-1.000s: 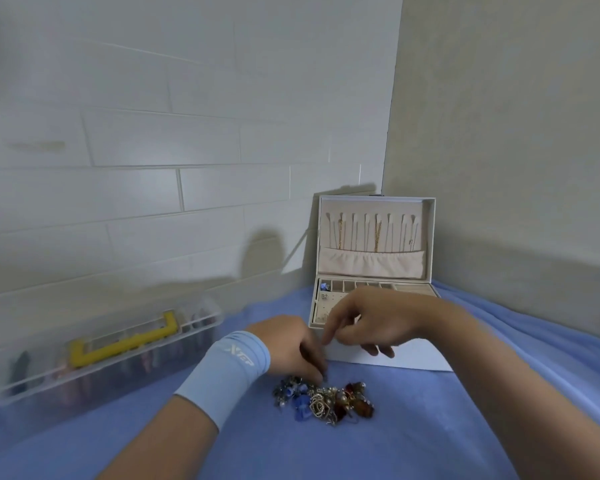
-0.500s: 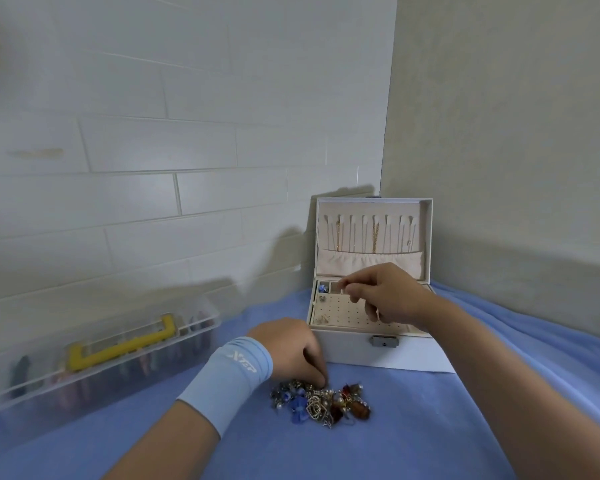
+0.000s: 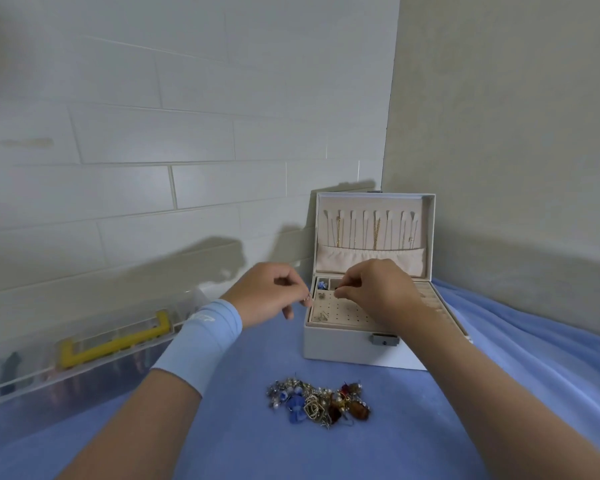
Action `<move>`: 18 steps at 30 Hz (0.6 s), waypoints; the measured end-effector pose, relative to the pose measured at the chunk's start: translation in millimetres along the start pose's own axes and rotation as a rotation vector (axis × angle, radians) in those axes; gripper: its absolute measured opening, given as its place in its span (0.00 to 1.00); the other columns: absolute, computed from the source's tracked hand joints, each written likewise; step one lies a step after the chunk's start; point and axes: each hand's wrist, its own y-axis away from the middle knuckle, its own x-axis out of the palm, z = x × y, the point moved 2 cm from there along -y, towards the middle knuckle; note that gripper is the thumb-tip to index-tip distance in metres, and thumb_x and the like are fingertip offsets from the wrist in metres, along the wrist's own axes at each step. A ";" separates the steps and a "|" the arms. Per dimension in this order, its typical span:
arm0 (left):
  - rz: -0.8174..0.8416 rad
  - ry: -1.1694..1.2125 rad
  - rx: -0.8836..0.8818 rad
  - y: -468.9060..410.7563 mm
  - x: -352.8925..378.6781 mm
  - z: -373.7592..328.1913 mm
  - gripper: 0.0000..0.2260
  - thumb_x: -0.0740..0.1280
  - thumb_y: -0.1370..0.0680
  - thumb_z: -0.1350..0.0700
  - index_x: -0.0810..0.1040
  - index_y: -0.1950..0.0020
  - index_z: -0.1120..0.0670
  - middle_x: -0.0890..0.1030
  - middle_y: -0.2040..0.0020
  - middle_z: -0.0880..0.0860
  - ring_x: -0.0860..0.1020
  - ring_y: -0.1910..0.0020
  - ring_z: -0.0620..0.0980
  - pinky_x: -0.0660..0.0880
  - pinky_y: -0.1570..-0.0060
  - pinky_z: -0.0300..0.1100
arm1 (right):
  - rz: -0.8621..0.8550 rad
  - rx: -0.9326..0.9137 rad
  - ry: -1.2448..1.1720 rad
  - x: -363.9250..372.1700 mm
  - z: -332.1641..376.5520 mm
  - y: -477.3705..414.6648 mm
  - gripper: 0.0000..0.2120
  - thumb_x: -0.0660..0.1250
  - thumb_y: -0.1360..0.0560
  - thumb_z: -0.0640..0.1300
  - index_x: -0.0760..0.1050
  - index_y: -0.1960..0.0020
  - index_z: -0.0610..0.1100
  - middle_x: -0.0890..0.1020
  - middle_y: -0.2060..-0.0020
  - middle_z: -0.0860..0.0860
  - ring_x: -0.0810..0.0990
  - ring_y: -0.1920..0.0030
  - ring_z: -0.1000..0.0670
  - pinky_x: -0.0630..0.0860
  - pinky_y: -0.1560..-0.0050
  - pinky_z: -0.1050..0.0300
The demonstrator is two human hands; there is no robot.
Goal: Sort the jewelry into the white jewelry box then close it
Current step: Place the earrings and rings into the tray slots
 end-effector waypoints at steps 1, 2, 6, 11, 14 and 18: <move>-0.040 0.036 -0.009 -4.4 -1.4 -0.7 0.05 0.66 0.24 0.60 0.80 0.57 0.58 0.86 0.58 0.47 0.79 0.67 0.48 0.66 0.70 0.37 | -0.009 -0.011 0.026 1.8 1.2 -1.0 0.05 0.72 0.23 0.52 0.86 0.52 0.52 0.85 0.57 0.57 0.80 0.55 0.55 0.79 0.50 0.54; -0.072 0.062 -0.022 -9.4 -2.4 -1.1 0.05 0.65 0.24 0.59 0.80 0.57 0.58 0.86 0.58 0.47 0.78 0.68 0.49 0.66 0.69 0.37 | -0.017 -0.024 0.052 3.7 2.5 -1.9 0.06 0.71 0.22 0.52 0.86 0.51 0.52 0.85 0.56 0.56 0.80 0.53 0.54 0.79 0.50 0.54; -0.121 0.168 -0.082 -30.3 1.4 -0.9 0.05 0.65 0.23 0.58 0.78 0.59 0.54 0.85 0.60 0.46 0.77 0.70 0.49 0.67 0.68 0.39 | -0.027 -0.062 0.175 12.0 5.8 -3.3 0.09 0.67 0.20 0.52 0.85 0.47 0.52 0.85 0.52 0.54 0.81 0.50 0.51 0.77 0.52 0.56; -0.154 0.220 -0.096 -39.7 20.5 7.2 0.05 0.64 0.24 0.59 0.79 0.58 0.55 0.86 0.59 0.47 0.77 0.70 0.49 0.67 0.71 0.35 | 0.023 -0.091 0.228 15.6 4.7 -4.0 0.10 0.66 0.21 0.49 0.85 0.44 0.53 0.85 0.51 0.54 0.81 0.50 0.51 0.79 0.49 0.52; -0.147 0.147 -0.071 -41.3 26.1 10.7 0.06 0.64 0.23 0.58 0.80 0.57 0.54 0.86 0.57 0.47 0.79 0.70 0.45 0.69 0.66 0.36 | 0.008 -0.091 0.221 16.0 5.1 -6.8 0.09 0.66 0.21 0.48 0.85 0.46 0.52 0.85 0.51 0.53 0.81 0.50 0.50 0.79 0.47 0.50; -0.146 0.120 -0.054 -43.7 27.0 15.8 0.06 0.64 0.24 0.58 0.81 0.58 0.53 0.86 0.57 0.51 0.79 0.70 0.45 0.71 0.61 0.37 | 0.023 -0.140 0.395 23.4 9.4 -12.1 0.10 0.63 0.19 0.46 0.84 0.46 0.49 0.82 0.51 0.50 0.80 0.49 0.46 0.77 0.51 0.51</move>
